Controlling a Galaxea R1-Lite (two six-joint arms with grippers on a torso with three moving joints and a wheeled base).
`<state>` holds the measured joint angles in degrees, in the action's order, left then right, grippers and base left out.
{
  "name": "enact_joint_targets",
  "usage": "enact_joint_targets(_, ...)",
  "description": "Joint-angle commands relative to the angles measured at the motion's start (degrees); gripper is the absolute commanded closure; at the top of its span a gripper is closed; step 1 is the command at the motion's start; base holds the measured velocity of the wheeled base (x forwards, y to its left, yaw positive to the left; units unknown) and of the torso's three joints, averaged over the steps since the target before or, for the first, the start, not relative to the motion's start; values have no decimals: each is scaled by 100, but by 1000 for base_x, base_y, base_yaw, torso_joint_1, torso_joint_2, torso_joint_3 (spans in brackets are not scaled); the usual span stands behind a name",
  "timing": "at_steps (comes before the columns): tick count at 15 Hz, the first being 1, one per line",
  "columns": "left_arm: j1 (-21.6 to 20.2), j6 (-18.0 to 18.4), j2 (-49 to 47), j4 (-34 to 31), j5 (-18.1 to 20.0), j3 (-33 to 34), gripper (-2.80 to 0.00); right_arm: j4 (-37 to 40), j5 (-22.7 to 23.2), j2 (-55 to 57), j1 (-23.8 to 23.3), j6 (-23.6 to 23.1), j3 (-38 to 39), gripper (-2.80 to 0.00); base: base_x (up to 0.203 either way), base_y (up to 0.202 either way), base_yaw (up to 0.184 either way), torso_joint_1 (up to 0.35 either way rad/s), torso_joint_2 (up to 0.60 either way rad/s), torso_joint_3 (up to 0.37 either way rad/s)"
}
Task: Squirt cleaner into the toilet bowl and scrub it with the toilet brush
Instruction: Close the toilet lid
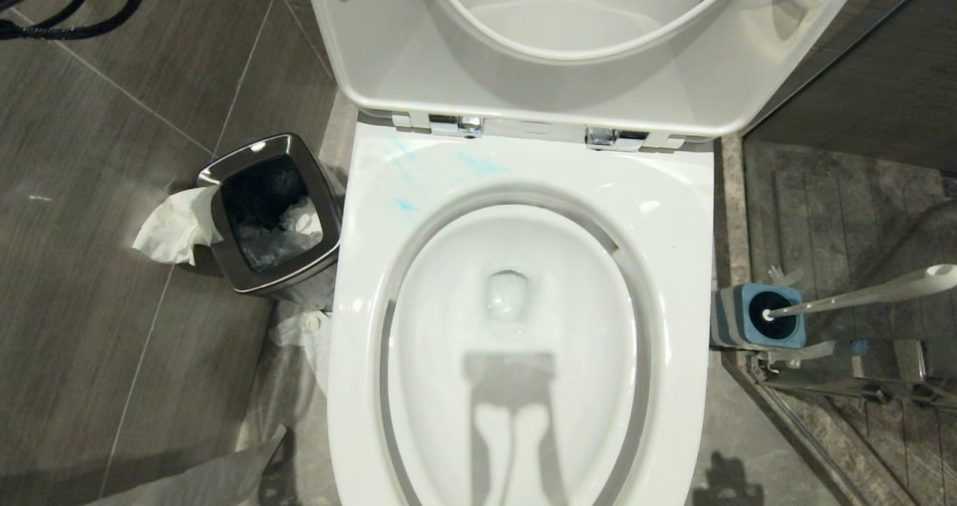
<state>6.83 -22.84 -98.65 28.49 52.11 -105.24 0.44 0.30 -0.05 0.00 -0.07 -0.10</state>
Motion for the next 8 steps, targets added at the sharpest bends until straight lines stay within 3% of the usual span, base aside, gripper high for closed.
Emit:
enact_joint_targets(1,145,81,-94,84,15,-5,0,0,5,5,0,-2,1,0,0,0,0,0,0,0)
enact_joint_targets(8,292,291,-340,303,-23,-19,0,0,3,5,0,-2,9,0,0,0,0,0,0,0)
